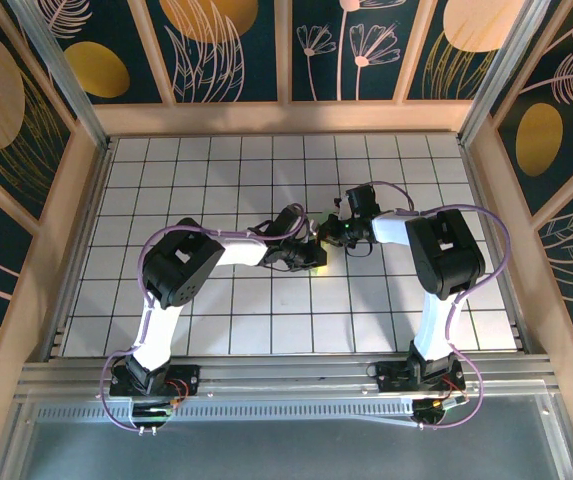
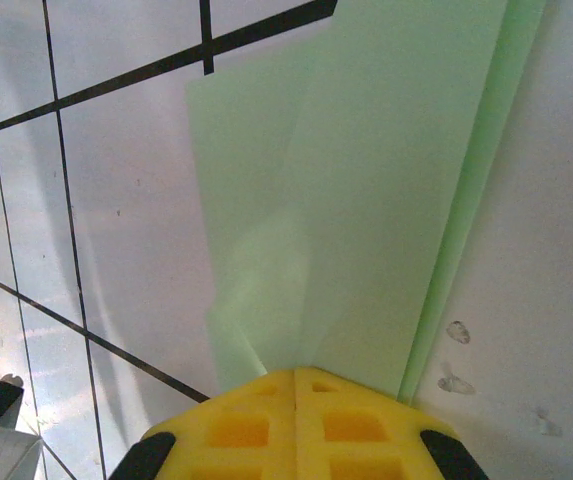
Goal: Fold a paper plane with a square sheet of paper (fold left side to right side)
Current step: Fold the wing for the fifth time at the center of the table.
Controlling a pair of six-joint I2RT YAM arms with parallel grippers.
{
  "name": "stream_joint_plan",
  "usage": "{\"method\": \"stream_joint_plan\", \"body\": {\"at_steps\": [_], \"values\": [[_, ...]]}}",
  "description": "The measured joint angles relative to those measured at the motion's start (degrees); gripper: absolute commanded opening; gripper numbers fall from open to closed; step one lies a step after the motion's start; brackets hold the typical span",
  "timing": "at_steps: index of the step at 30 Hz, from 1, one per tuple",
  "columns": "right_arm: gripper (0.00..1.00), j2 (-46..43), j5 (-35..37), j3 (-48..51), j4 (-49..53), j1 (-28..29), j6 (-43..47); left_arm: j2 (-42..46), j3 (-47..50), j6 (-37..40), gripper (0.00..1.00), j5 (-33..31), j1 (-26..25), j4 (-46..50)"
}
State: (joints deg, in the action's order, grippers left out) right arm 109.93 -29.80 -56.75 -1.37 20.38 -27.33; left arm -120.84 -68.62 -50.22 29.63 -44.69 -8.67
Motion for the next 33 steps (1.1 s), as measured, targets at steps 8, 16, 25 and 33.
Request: {"method": "stream_joint_plan", "body": {"at_steps": [8, 16, 25, 33], "values": [[0.00, 0.0, 0.2, -0.2, 0.3, 0.1, 0.0, 0.3, 0.8, 0.0, 0.03, -2.1, -1.2, -1.7], [0.00, 0.1, 0.2, -0.2, 0.3, 0.1, 0.0, 1.1, 1.6, 0.0, 0.04, -4.7, -2.2, -2.0], [0.00, 0.1, 0.1, -0.5, 1.1, 0.5, 0.0, 2.1, 3.5, -0.7, 0.04, -5.3, -3.2, -3.5], [0.00, 0.1, -0.2, -0.6, 1.5, 0.7, 0.0, 3.6, 5.9, -1.5, 0.04, -5.7, -3.9, -4.4]]}}
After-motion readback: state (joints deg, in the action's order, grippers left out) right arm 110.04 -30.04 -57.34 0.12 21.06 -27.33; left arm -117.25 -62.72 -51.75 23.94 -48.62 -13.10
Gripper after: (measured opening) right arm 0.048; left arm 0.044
